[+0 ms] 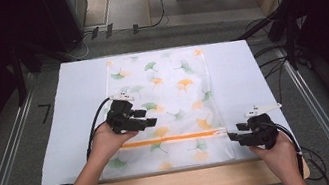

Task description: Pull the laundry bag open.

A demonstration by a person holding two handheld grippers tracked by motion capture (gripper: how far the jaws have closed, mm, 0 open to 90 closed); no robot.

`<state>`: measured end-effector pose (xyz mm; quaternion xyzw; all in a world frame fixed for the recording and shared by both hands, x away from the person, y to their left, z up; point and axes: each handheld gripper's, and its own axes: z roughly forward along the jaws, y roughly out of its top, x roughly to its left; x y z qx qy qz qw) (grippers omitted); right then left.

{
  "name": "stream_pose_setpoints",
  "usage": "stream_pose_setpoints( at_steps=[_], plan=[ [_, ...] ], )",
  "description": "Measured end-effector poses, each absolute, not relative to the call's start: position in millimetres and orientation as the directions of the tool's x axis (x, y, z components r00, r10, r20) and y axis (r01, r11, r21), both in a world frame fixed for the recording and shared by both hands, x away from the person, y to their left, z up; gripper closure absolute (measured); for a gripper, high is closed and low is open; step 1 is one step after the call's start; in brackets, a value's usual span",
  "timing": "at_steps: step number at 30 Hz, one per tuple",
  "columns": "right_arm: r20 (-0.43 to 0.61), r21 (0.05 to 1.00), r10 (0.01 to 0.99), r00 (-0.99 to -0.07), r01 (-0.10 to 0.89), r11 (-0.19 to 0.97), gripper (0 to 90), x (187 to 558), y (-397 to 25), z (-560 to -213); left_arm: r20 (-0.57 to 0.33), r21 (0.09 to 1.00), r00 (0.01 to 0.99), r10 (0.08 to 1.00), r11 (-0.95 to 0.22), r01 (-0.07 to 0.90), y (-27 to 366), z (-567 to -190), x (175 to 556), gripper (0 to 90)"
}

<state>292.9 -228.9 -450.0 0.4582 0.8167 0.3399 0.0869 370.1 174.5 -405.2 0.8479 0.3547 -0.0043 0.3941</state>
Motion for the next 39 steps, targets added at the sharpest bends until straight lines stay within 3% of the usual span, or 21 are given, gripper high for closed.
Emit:
stream_pose_setpoints(
  at_steps=[17, 20, 28, 36, 39],
  plan=[
    [0.114, 0.618, 0.768, -0.630, 0.650, 0.442, 51.2, 306.7, -209.2, -469.3, -0.296, 0.638, 0.765, 0.571, -0.478, 0.604, 148.6, -413.3, 369.4, 34.3],
    [0.052, 0.618, 0.771, -0.634, 0.627, 0.474, 58.4, 307.0, -201.8, -469.6, -0.307, 0.635, 0.766, 0.564, -0.479, 0.606, 145.7, -414.1, 369.0, 34.0],
    [0.052, 0.608, 0.778, -0.626, 0.638, 0.473, 73.6, 309.3, -195.8, -467.9, -0.305, 0.637, 0.762, 0.572, -0.473, 0.610, 140.7, -413.8, 367.5, 34.1],
    [0.115, 0.576, 0.779, -0.616, 0.681, 0.453, 85.2, 314.4, -194.2, -465.6, -0.299, 0.634, 0.776, 0.555, -0.492, 0.596, 132.5, -416.1, 364.7, 30.8],
    [0.175, 0.573, 0.782, -0.598, 0.708, 0.413, 85.9, 316.8, -198.1, -465.4, -0.302, 0.635, 0.786, 0.539, -0.501, 0.588, 130.2, -415.7, 363.3, 39.1]
  ],
)
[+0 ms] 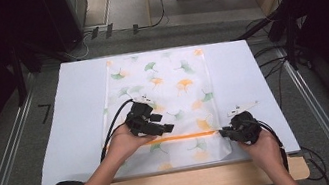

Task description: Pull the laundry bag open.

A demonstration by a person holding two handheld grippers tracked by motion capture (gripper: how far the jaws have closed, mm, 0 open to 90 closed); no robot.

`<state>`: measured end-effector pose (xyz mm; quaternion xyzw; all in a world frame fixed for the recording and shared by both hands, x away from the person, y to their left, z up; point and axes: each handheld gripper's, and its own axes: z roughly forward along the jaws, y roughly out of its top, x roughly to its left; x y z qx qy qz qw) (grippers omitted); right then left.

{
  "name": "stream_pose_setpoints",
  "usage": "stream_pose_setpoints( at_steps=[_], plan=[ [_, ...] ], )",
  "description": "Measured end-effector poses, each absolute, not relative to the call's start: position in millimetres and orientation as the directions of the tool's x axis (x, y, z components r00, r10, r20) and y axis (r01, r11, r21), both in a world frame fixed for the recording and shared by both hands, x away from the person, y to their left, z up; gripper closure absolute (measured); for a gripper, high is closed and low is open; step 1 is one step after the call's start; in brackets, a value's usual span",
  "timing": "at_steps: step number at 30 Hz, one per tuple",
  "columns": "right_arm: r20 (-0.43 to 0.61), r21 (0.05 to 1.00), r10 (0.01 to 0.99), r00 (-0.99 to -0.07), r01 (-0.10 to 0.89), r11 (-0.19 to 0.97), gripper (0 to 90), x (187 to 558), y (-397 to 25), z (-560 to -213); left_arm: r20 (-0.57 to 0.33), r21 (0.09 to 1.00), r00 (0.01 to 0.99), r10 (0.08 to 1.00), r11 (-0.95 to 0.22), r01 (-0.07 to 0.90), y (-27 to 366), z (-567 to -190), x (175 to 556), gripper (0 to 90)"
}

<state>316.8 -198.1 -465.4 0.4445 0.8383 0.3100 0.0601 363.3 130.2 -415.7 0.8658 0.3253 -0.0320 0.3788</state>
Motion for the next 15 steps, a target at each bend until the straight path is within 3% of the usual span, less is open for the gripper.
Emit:
stream_pose_setpoints(
  at_steps=[5, 15],
  plan=[
    [0.206, 0.579, 0.778, -0.593, 0.715, 0.391, 85.8, 318.1, -202.2, -460.8, -0.286, 0.655, 0.807, 0.517, -0.509, 0.558, 125.0, -415.2, 358.8, 52.2],
    [0.212, 0.605, 0.771, -0.600, 0.700, 0.379, 85.5, 317.5, -204.1, -449.1, -0.286, 0.673, 0.835, 0.470, -0.522, 0.524, 107.4, -419.3, 350.4, 62.5]
  ],
)
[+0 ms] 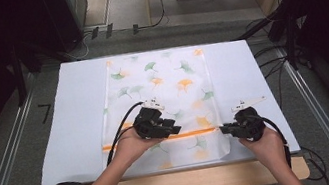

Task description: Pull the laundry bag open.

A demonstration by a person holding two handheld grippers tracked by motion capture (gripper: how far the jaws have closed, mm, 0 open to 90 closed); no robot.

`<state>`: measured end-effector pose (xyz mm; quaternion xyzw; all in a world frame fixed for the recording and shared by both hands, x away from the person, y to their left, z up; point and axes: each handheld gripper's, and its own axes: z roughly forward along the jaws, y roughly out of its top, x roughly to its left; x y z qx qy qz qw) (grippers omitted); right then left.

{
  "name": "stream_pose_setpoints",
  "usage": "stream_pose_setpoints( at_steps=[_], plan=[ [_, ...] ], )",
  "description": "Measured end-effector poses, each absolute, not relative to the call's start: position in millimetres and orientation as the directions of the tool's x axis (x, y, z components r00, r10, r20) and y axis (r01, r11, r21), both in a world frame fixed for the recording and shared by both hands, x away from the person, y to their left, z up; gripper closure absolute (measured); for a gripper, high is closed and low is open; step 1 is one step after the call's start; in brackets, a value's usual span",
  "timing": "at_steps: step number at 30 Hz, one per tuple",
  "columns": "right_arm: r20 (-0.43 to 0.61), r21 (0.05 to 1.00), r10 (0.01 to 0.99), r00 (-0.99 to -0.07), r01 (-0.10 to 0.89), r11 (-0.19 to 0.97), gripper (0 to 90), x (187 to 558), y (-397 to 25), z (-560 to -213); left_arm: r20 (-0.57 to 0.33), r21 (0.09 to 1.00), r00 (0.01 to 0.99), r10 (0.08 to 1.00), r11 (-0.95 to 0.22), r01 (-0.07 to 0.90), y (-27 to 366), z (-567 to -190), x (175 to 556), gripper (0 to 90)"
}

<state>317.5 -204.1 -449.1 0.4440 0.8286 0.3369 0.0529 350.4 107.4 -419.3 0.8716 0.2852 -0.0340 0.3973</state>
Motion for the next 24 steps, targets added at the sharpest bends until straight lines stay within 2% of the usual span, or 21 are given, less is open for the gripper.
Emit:
stream_pose_setpoints(
  at_steps=[8, 24],
  plan=[
    [0.226, 0.620, 0.763, -0.605, 0.694, 0.366, 85.6, 316.6, -204.7, -440.8, -0.304, 0.643, 0.845, 0.440, -0.559, 0.523, 87.5, -422.8, 347.0, 62.4],
    [0.228, 0.638, 0.746, -0.626, 0.675, 0.372, 85.4, 316.1, -201.7, -430.9, -0.293, 0.661, 0.883, 0.366, -0.589, 0.464, 45.6, -423.9, 338.7, 71.8]
  ],
)
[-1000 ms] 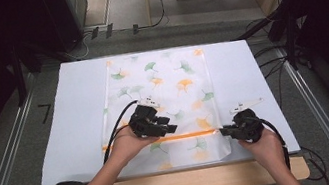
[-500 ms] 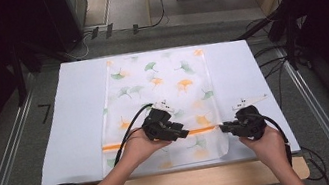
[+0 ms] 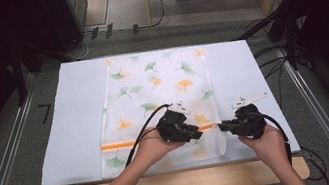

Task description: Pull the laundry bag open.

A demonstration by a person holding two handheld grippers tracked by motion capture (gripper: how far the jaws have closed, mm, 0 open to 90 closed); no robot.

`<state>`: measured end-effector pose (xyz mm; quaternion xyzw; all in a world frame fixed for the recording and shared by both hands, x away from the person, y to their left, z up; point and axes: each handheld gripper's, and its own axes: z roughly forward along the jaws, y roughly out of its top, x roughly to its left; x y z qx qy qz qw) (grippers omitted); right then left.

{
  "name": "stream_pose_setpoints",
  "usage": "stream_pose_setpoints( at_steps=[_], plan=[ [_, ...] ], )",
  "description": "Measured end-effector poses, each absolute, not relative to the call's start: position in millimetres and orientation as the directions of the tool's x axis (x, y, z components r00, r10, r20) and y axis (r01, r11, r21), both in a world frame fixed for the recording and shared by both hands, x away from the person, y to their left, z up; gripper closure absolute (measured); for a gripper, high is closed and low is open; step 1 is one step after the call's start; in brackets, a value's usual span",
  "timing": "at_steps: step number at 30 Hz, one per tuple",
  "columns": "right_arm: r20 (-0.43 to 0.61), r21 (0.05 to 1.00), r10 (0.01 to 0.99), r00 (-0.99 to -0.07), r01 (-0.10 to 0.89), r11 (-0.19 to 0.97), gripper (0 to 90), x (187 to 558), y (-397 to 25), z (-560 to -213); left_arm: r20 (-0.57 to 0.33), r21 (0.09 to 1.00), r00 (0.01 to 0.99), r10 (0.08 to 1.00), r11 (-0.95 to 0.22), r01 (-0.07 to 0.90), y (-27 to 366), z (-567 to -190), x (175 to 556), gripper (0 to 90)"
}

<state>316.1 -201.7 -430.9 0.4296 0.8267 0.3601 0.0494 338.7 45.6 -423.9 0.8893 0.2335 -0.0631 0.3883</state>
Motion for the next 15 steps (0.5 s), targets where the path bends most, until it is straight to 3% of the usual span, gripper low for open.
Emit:
stream_pose_setpoints(
  at_steps=[15],
  plan=[
    [0.250, 0.671, 0.691, -0.678, 0.636, 0.382, 85.5, 313.1, -200.9, -424.3, -0.298, 0.644, 0.880, 0.370, -0.602, 0.472, 20.3, -441.0, 343.6, 68.0]
  ],
)
